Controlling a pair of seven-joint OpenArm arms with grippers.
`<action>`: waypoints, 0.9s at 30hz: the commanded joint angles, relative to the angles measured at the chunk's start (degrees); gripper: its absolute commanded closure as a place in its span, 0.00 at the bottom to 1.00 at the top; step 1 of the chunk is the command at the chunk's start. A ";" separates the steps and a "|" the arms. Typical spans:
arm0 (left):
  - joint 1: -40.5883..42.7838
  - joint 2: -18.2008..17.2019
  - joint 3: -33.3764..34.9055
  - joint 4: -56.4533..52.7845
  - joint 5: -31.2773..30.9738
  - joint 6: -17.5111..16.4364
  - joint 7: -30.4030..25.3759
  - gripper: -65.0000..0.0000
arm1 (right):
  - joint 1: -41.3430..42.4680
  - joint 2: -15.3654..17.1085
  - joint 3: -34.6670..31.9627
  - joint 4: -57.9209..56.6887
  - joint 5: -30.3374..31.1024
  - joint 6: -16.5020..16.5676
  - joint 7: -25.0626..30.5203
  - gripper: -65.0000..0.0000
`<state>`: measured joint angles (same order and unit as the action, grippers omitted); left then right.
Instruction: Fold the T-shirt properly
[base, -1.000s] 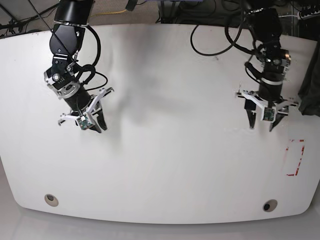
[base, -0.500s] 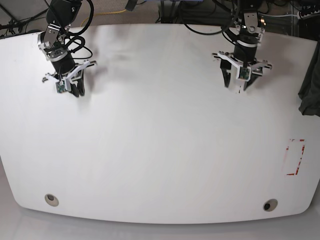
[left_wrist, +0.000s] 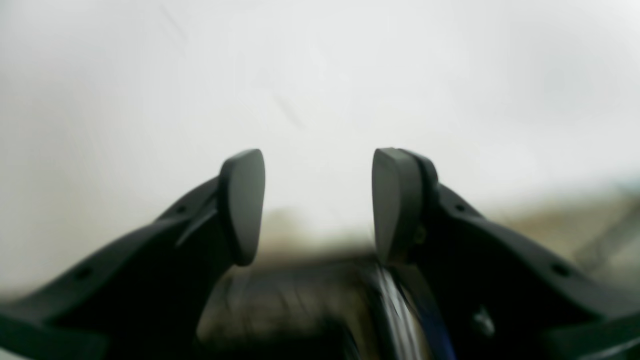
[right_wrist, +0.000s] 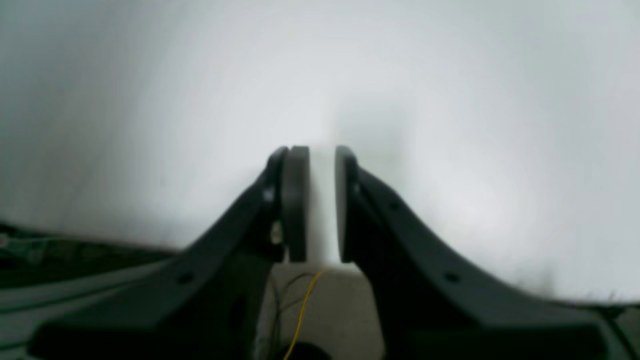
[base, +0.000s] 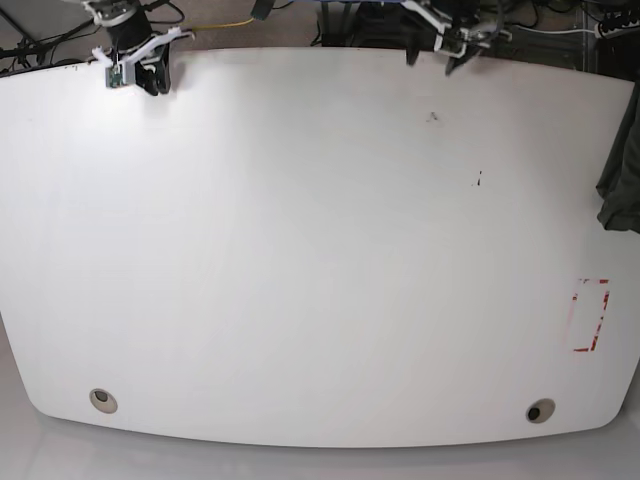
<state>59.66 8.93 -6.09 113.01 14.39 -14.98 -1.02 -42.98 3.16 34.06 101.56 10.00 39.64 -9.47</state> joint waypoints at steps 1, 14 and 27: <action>2.28 0.07 -0.29 0.79 -0.46 0.52 -1.75 0.53 | -3.22 0.05 0.18 1.34 2.44 0.36 1.52 0.88; 2.54 -6.86 -1.43 -19.08 -10.48 0.52 -1.75 0.54 | -14.03 -2.41 -3.34 -11.93 2.53 0.36 4.95 0.88; -17.77 -11.79 -1.34 -53.01 -11.71 0.61 -1.75 0.66 | 0.30 3.83 -13.62 -42.44 -2.66 0.36 9.78 0.88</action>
<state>42.59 -1.74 -7.40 63.37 2.70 -14.39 -2.17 -43.20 6.28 21.15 61.49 8.75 39.07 -0.12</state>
